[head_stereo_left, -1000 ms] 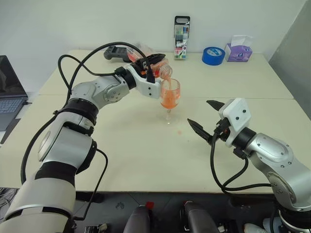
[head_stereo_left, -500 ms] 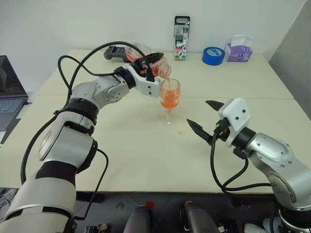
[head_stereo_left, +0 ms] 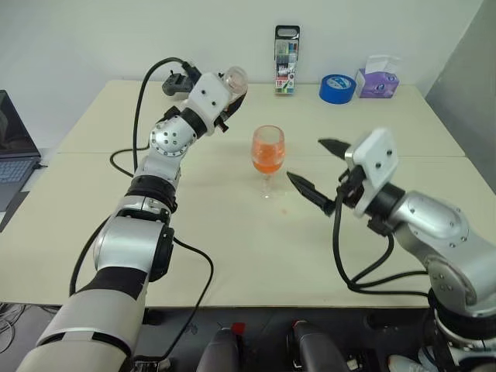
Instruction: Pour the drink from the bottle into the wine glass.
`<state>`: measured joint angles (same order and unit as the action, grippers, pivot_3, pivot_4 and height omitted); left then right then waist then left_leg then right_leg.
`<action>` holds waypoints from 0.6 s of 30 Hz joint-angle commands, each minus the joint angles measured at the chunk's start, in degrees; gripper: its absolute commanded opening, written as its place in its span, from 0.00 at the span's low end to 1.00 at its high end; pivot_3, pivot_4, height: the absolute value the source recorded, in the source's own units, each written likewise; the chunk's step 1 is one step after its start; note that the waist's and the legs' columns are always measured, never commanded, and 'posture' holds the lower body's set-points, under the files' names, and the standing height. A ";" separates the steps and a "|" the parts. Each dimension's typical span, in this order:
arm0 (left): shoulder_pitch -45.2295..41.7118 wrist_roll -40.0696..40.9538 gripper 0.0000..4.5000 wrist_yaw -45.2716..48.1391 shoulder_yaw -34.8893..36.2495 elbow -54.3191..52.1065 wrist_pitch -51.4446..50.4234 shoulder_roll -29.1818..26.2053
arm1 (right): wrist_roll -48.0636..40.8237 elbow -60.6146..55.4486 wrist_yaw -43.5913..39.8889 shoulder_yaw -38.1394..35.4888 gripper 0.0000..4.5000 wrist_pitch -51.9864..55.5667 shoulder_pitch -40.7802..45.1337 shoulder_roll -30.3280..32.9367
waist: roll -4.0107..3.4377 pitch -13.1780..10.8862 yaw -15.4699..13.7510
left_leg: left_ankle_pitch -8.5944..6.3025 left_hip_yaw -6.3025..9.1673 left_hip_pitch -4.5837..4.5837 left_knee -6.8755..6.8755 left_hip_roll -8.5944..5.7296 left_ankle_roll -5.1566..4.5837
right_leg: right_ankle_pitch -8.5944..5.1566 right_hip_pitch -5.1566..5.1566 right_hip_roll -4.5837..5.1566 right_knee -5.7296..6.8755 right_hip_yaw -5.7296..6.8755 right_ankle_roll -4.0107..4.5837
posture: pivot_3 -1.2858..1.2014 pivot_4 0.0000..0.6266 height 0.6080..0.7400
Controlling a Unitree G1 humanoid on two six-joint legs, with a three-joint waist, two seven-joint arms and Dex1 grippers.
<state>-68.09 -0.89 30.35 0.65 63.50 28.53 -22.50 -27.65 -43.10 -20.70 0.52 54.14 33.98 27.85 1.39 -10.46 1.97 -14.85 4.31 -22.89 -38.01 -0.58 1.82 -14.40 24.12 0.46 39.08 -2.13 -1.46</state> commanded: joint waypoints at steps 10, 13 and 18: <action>15.37 12.82 0.38 -6.88 13.28 -25.23 -28.59 -3.05 | -1.41 16.47 3.12 6.64 1.00 11.97 20.59 -8.44 | -0.03 0.03 0.38 | 0.00 0.26 0.04 0.02 0.08 0.00 | 0.01 0.06 0.10 0.07 -0.08 0.02 | 0.52 0.24 1.00; 19.67 14.49 0.38 -7.89 15.11 -29.86 -30.89 -3.14 | -0.04 20.44 2.06 8.01 1.00 9.14 21.56 -9.38 | -0.03 0.03 0.21 | 0.00 0.28 0.01 0.01 0.08 0.01 | 0.02 0.09 0.23 0.07 -0.06 0.03 | 0.52 0.24 1.00; 21.51 14.27 0.38 -8.46 15.06 -29.97 -30.47 -3.01 | 2.10 23.10 0.26 9.72 1.00 6.01 21.34 -9.26 | -0.02 0.04 -0.38 | 0.01 0.28 -0.01 -0.04 -0.03 0.01 | 0.02 0.06 0.35 0.05 -0.03 0.04 | 0.52 0.24 1.00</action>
<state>-45.67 12.68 21.95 15.21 36.04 -2.89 -25.12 -26.13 -19.38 -19.78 10.52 62.04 53.98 18.66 1.37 -10.42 1.59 -14.84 4.59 -22.90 -38.05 -0.64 1.83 -14.38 24.18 0.83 39.12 -2.16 -1.43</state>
